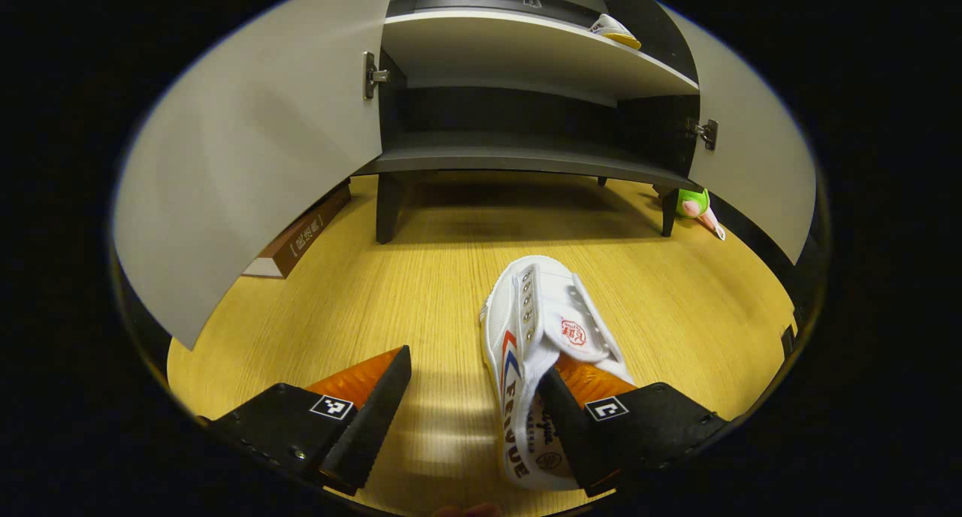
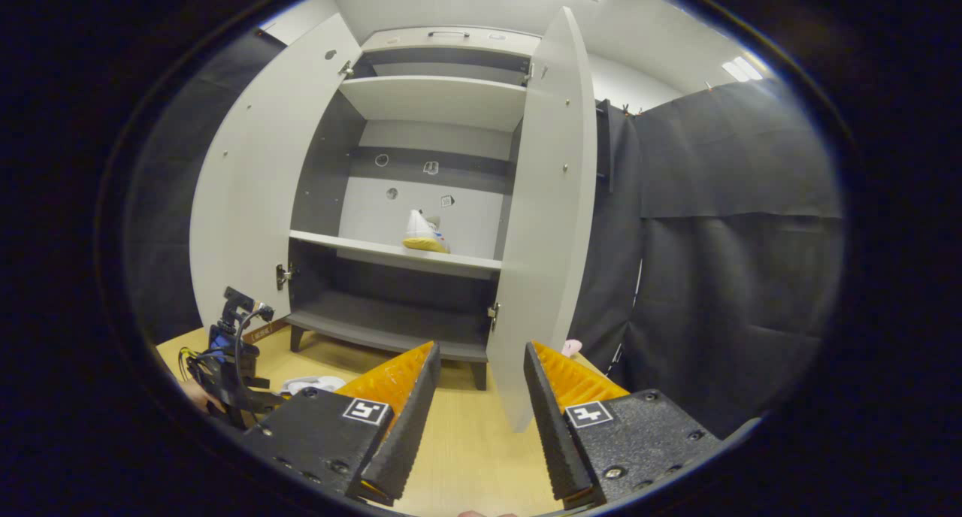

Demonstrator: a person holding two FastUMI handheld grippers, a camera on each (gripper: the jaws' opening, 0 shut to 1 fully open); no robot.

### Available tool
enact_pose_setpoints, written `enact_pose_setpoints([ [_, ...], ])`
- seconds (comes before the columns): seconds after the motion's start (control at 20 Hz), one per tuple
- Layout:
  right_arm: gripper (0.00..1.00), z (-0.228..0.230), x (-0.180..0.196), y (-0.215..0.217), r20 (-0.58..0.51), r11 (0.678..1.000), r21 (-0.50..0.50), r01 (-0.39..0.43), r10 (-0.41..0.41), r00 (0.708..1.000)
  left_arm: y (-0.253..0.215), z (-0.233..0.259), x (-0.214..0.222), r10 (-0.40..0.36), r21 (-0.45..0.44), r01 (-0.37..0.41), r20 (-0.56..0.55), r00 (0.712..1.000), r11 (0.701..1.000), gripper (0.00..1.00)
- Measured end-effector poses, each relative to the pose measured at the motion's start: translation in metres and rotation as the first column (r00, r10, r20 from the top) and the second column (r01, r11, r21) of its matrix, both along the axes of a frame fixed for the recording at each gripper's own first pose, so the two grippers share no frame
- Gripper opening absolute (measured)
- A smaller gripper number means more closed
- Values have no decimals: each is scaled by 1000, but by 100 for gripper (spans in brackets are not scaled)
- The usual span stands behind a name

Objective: Grab one shoe with the right hand and put it into the shoe cabinet, grab the other shoe with the left hand and put it into the shoe cabinet; then close the right door with the right hand and the left door with the left hand.

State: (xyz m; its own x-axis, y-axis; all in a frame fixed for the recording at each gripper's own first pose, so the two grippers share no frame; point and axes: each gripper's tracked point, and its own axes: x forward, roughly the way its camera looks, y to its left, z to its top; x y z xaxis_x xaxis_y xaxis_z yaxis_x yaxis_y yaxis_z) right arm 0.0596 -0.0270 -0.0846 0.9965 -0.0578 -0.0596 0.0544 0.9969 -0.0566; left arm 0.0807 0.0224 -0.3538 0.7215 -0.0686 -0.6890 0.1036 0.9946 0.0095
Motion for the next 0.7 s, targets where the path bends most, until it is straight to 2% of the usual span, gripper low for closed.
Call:
enact_pose_setpoints([
  [0.15, 72, -2, 5, -3, -9, 1000, 2, 13, -13, 1000, -7, -3, 14, -19, -24, 20, 19, 1000, 1000, 94],
  [0.35, 72, -7, 12, -3, -25, 1000, 1, 16, -16, 1000, -10, -7, 23, -8, -31, 9, 35, 999, 999, 84],
  [0.4, 72, -8, 14, -4, -28, 1000, -4, 17, -18, 999, -16, -8, 24, -15, -47, 17, 40, 999, 999, 65],
  [0.5, 71, -9, 16, -2, -33, 1000, -10, 16, -16, 999, -23, -10, 26, -15, -58, 18, 41, 999, 998, 49],
  [0.55, 76, -10, 17, -1, -35, 1000, -13, 14, -14, 999, -14, -14, 31, 12, -23, -11, 42, 999, 1000, 54],
  [0.6, 71, -11, 17, 0, -37, 1000, -17, 13, -14, 999, -13, -11, 29, 29, -27, -28, 47, 998, 999, 31],
  [0.65, 72, -11, 17, 0, -39, 1000, -21, 11, -12, 999, -12, -10, 28, 36, -43, -33, 52, 998, 999, 12],
  [0.7, 72, -11, 17, 1, -41, 1000, -23, 8, -9, 999, -12, -10, 26, 44, -58, -41, 44, 998, 997, 5],
])
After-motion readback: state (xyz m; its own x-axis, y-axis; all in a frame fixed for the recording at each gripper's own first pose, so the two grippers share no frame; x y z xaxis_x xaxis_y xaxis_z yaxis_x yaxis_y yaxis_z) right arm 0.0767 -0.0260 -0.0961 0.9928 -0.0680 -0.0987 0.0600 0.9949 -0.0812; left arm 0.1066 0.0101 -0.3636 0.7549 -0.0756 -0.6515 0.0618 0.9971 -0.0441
